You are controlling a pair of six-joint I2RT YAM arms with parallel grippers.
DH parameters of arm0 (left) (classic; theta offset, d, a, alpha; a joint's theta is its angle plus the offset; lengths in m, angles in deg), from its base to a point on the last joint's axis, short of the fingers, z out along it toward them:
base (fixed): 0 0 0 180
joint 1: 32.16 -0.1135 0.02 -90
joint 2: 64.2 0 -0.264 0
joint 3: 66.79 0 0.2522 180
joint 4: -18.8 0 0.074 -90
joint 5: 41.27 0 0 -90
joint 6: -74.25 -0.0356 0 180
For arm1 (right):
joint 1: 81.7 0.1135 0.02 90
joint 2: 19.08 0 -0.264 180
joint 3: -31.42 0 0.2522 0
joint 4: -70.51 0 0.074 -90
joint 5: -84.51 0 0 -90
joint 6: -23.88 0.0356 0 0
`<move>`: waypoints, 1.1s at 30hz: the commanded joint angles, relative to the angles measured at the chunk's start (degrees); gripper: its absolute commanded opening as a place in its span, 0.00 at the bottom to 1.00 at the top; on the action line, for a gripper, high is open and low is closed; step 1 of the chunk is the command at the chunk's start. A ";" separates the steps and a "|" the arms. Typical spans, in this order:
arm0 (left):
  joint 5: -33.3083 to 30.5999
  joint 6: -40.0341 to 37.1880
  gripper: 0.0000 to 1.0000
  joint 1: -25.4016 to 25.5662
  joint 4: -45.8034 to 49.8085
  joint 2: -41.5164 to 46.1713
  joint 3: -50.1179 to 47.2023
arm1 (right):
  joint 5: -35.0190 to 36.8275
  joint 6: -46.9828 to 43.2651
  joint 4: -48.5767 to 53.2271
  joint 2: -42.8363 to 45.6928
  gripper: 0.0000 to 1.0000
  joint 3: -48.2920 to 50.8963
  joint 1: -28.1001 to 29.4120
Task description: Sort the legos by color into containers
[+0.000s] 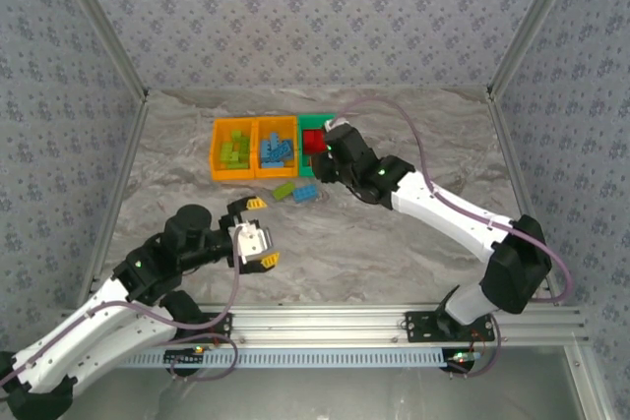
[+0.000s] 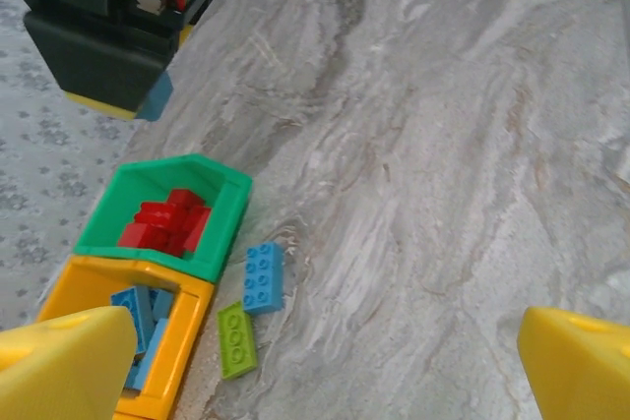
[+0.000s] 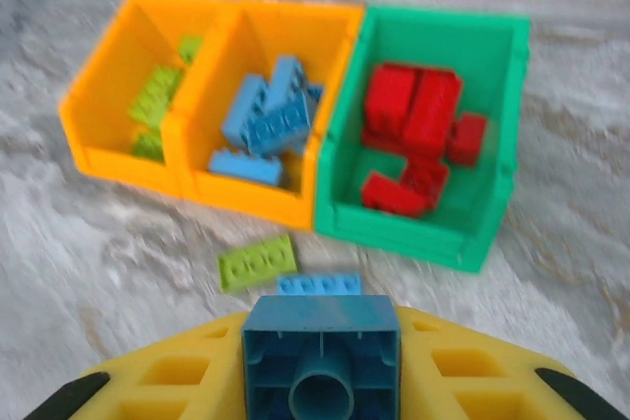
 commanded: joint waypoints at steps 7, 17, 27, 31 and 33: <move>-10.55 12.43 0.99 -7.89 -11.23 0.86 -0.54 | 0.41 -6.87 -5.52 -26.38 0.36 -21.86 -1.32; -14.40 15.65 0.99 -13.26 -11.84 -3.02 0.47 | 0.00 -8.78 8.27 -50.25 0.61 -56.44 -4.83; -13.10 19.17 0.99 -13.86 -8.98 -7.76 2.02 | -8.27 -11.22 16.90 -21.88 0.74 -33.20 -3.54; -6.49 28.21 0.99 -13.62 -1.59 -16.03 10.32 | -11.09 -10.26 20.55 -0.58 0.88 -13.79 -1.13; -4.50 33.94 0.98 -12.39 2.63 -21.44 15.38 | -10.39 -8.48 24.53 8.87 0.94 -7.39 0.58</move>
